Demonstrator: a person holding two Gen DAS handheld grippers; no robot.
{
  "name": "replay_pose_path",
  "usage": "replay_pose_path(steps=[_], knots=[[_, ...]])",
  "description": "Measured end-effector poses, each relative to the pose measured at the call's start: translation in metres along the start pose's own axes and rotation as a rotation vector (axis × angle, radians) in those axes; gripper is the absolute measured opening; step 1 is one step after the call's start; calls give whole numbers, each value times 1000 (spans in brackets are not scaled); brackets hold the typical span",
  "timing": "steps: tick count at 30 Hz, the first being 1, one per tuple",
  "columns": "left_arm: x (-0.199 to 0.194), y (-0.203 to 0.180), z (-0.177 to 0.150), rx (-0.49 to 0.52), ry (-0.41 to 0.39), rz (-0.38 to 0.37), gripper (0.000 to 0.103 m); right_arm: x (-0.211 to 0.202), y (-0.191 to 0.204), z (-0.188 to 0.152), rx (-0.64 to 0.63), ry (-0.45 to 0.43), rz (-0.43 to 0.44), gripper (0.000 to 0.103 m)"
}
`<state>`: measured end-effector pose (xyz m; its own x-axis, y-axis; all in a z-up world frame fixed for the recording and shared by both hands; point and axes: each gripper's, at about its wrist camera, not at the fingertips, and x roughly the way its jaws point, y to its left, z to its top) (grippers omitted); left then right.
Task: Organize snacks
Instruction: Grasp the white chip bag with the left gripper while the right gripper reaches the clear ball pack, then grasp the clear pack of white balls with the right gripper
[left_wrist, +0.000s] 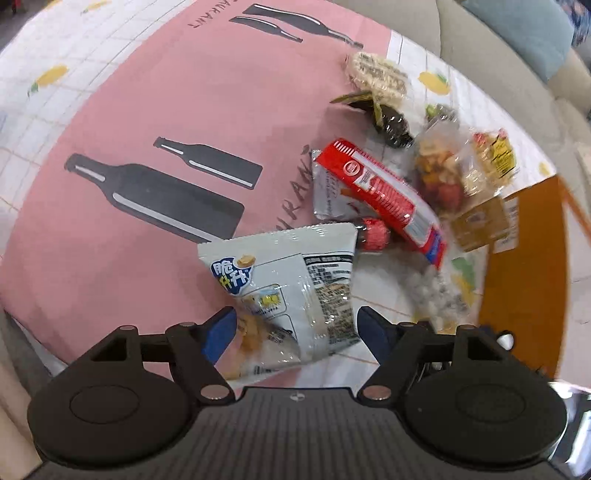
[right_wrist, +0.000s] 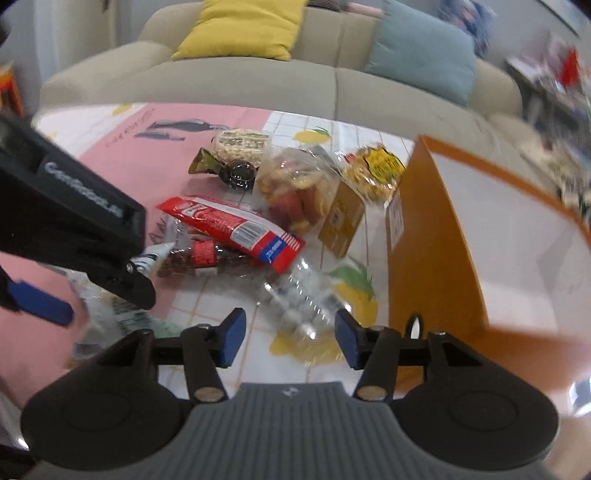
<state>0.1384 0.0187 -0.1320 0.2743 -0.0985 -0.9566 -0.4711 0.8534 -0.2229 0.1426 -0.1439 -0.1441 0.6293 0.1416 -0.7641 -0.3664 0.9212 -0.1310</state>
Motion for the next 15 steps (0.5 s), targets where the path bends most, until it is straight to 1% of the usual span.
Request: replay_pose_path(steps=[2, 3, 4, 5, 7, 11, 13, 14, 15], knots=[[3, -1, -1, 33, -13, -2, 82, 9, 1, 2, -45, -5, -10, 61], [5, -1, -2, 49, -17, 3, 75, 13, 2, 2, -65, -6, -13, 64], [6, 0, -2, 63, -17, 10, 69, 16, 2, 2, -74, -6, -15, 65], [7, 1, -3, 75, -15, 12, 67, 19, 1, 3, -78, -7, -13, 65], [6, 4, -4, 100, -20, 10, 62, 26, 0, 5, -88, -8, -2, 70], [3, 5, -6, 146, -29, 19, 60, 40, 2, 7, -108, 4, 7, 73], [2, 6, -7, 153, -26, 16, 59, 47, -3, 7, -83, 33, 28, 80], [2, 7, -7, 151, -24, 14, 59, 50, -5, 7, -65, 44, 25, 82], [1, 8, -7, 151, -22, 11, 59, 52, -7, 7, -53, 53, 30, 83]])
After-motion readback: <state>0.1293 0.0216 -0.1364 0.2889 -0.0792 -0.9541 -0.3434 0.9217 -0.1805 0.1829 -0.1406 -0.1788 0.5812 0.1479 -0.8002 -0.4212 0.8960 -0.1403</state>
